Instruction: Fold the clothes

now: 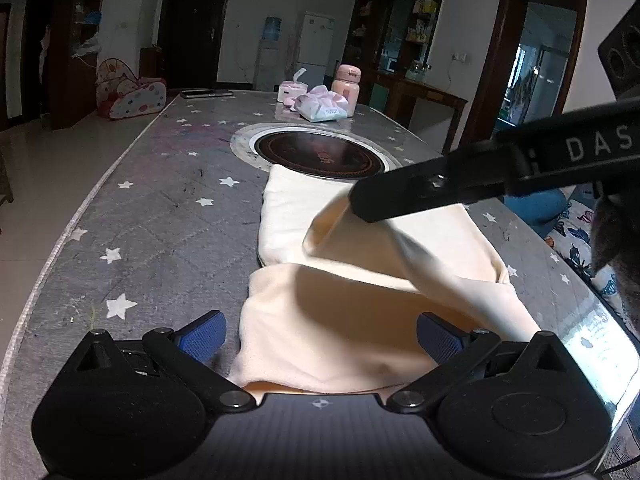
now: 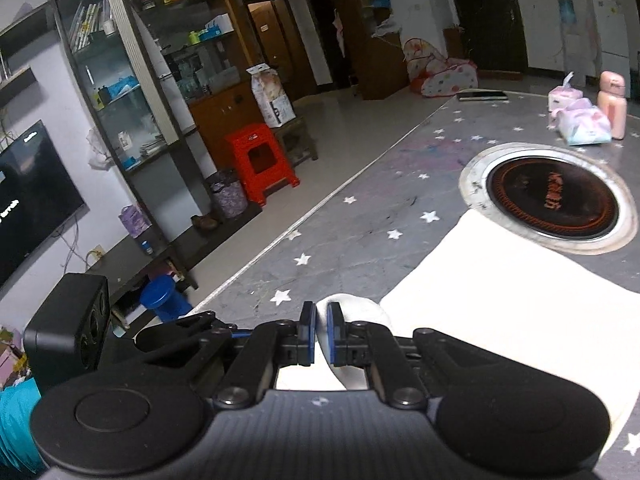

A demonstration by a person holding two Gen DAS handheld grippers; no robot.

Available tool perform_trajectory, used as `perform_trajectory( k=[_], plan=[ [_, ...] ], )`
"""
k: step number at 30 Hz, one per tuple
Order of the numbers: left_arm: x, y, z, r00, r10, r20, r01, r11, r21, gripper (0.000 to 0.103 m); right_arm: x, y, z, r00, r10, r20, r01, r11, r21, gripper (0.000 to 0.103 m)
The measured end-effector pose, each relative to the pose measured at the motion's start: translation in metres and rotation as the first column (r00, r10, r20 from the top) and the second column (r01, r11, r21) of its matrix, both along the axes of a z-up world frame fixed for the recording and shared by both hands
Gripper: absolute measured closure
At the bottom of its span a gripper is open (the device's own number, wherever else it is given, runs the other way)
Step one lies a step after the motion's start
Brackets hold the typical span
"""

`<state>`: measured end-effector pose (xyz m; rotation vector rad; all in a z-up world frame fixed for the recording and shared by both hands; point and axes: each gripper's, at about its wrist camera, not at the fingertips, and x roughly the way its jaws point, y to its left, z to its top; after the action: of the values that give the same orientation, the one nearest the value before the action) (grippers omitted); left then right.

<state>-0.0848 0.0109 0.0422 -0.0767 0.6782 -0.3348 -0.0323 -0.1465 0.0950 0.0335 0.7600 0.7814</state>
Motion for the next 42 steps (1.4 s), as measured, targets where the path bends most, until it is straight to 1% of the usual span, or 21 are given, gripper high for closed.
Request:
perform_trajectory(
  k=[1,6,7,9,10,11,13,16,17,20,23,24,25,27,31,33,34,35,38,40,42],
  plan=[
    [0.0,0.0,0.0,1.0,-0.003,0.0,0.003,1.0,0.0,0.0,0.001,0.0,-0.001,1.0,0.004,-0.001,-0.004,1.0,0.005,0.092],
    [0.0,-0.002,0.0,1.0,-0.018,0.004,0.018,1.0,0.005,0.0,-0.001,-0.02,0.003,1.0,-0.018,0.019,0.018,1.0,-0.008,0.088],
    [0.0,-0.003,0.0,1.0,-0.02,0.009,0.02,1.0,0.011,0.001,-0.004,-0.028,0.002,0.999,-0.029,0.022,0.029,0.999,-0.021,0.085],
    [0.0,-0.006,0.0,0.999,-0.032,0.015,0.032,0.999,0.02,0.003,-0.01,-0.045,-0.001,0.998,-0.055,0.023,0.057,0.996,-0.063,0.076],
    [0.0,-0.007,0.0,0.999,-0.041,0.017,0.04,0.999,0.024,0.005,-0.014,-0.054,-0.004,0.997,-0.071,0.026,0.073,0.993,-0.092,0.068],
    [0.001,-0.008,0.0,0.999,-0.046,0.017,0.046,0.999,0.029,0.007,-0.02,-0.062,-0.009,0.996,-0.089,0.033,0.092,0.988,-0.125,0.066],
    [0.001,-0.011,0.0,0.998,-0.051,0.021,0.05,0.998,0.044,0.012,-0.033,-0.079,-0.02,0.992,-0.119,0.036,0.124,0.975,-0.186,0.065],
    [0.002,-0.013,-0.001,0.998,-0.054,0.036,0.051,0.996,0.074,0.019,-0.053,-0.1,-0.035,0.987,-0.158,0.04,0.163,0.951,-0.261,0.057],
    [0.003,-0.014,-0.002,0.998,-0.057,0.035,0.054,0.995,0.082,0.024,-0.06,-0.106,-0.041,0.984,-0.17,0.045,0.175,0.941,-0.288,0.052],
    [0.008,-0.017,-0.007,0.998,-0.065,0.013,0.063,0.993,0.1,0.038,-0.078,-0.118,-0.055,0.979,-0.197,0.049,0.202,0.919,-0.338,0.049],
    [0.01,-0.021,-0.011,0.998,-0.067,0.003,0.066,0.991,0.118,0.049,-0.089,-0.124,-0.067,0.977,-0.213,0.028,0.21,0.914,-0.348,0.045],
    [0.01,-0.021,-0.012,0.998,-0.067,0.0,0.066,0.99,0.123,0.061,-0.092,-0.126,-0.07,0.975,-0.219,0.026,0.214,0.914,-0.345,0.045],
    [0.011,-0.022,-0.013,0.998,-0.066,-0.005,0.066,0.989,0.129,0.066,-0.094,-0.127,-0.072,0.974,-0.227,0.025,0.221,0.914,-0.341,0.044],
    [0.013,-0.023,-0.015,0.998,-0.058,-0.008,0.059,0.987,0.148,0.08,-0.097,-0.129,-0.076,0.97,-0.242,0.023,0.236,0.913,-0.332,0.043],
    [0.012,-0.023,-0.016,0.998,-0.059,0.002,0.058,0.982,0.178,0.087,-0.101,-0.126,-0.082,0.968,-0.246,0.051,0.248,0.902,-0.353,0.044],
    [0.011,-0.025,-0.015,0.998,-0.064,0.001,0.062,0.981,0.182,0.092,-0.103,-0.125,-0.08,0.971,-0.231,0.061,0.237,0.9,-0.365,0.059],
    [0.01,-0.026,-0.015,0.998,-0.067,0.0,0.066,0.981,0.183,0.092,-0.103,-0.126,-0.078,0.973,-0.223,0.051,0.226,0.903,-0.366,0.073],
    [0.01,-0.027,-0.015,0.997,-0.071,-0.001,0.07,0.981,0.182,0.094,-0.103,-0.126,-0.077,0.976,-0.216,0.041,0.216,0.905,-0.366,0.079],
    [0.007,-0.032,-0.013,0.996,-0.093,-0.005,0.093,0.98,0.177,0.095,-0.104,-0.127,-0.075,0.978,-0.206,0.038,0.204,0.898,-0.39,0.086],
    [0.006,-0.037,-0.014,0.994,-0.106,-0.006,0.105,0.978,0.181,0.095,-0.105,-0.131,-0.074,0.976,-0.213,0.038,0.21,0.891,-0.403,0.086],
    [0.008,-0.038,-0.014,0.995,-0.102,-0.013,0.103,0.979,0.178,0.089,-0.104,-0.138,-0.074,0.974,-0.225,0.027,0.217,0.892,-0.396,0.084]
  ],
)
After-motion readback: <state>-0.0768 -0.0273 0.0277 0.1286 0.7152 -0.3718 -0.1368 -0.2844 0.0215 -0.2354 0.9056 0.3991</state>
